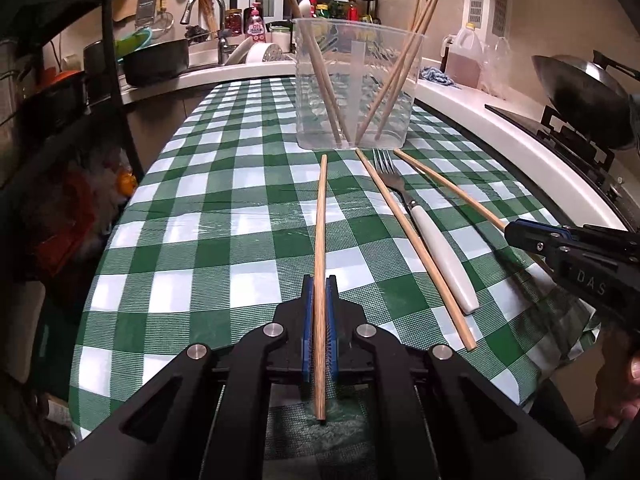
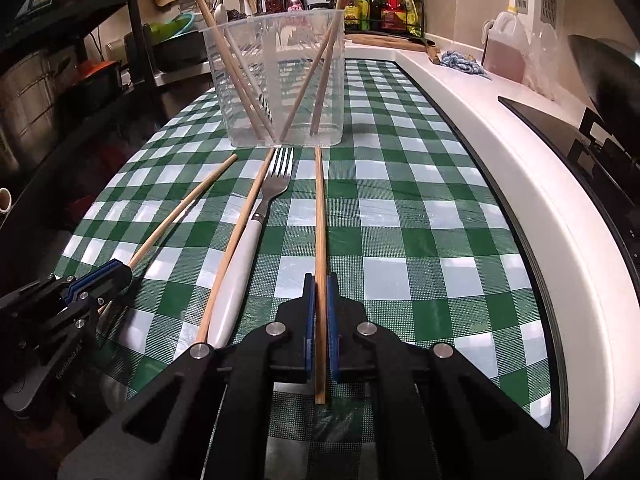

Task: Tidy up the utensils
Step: 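Close the right tool on a chopstick while the left tool grasps another chopstick, then lift both held chopsticks and carry them over the clear container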

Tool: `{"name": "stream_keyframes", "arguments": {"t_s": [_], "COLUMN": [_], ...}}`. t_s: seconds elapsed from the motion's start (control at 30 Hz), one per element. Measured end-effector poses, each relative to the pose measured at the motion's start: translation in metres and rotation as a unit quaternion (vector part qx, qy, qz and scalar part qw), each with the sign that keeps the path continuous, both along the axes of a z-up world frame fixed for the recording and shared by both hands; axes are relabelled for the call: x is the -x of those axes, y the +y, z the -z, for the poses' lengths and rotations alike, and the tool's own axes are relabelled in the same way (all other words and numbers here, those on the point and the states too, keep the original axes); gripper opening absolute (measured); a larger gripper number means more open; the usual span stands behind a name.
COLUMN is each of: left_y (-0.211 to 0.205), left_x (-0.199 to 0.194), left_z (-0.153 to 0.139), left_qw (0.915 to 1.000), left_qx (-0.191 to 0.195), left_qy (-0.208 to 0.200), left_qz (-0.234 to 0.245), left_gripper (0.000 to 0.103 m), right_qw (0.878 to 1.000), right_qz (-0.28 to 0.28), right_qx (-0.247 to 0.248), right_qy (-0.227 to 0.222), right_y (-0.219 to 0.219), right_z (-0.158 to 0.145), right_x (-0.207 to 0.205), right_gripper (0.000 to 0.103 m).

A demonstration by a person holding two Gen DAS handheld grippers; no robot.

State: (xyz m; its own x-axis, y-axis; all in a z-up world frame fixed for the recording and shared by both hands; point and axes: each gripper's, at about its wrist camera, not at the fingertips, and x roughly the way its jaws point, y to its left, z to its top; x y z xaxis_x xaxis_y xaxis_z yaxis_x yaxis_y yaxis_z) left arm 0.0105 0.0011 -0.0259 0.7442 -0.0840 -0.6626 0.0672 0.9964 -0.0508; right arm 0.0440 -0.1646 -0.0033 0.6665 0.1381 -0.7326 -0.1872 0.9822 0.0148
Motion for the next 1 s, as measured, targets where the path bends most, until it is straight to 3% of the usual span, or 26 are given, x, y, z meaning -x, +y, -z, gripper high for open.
{"name": "stream_keyframes", "arguments": {"t_s": [1.0], "left_y": [0.024], "left_x": [0.049], "left_z": [-0.07], "left_qw": [0.9958], "left_qx": [0.021], "left_qy": [-0.089], "left_qz": [-0.01], "left_gripper": [0.006], "right_qw": [0.997], "right_qz": [-0.015], "right_qx": [-0.028], "right_qy": [-0.064], "right_y": [-0.005], "right_z": [-0.085], "right_x": [0.034], "right_gripper": [0.006]}}
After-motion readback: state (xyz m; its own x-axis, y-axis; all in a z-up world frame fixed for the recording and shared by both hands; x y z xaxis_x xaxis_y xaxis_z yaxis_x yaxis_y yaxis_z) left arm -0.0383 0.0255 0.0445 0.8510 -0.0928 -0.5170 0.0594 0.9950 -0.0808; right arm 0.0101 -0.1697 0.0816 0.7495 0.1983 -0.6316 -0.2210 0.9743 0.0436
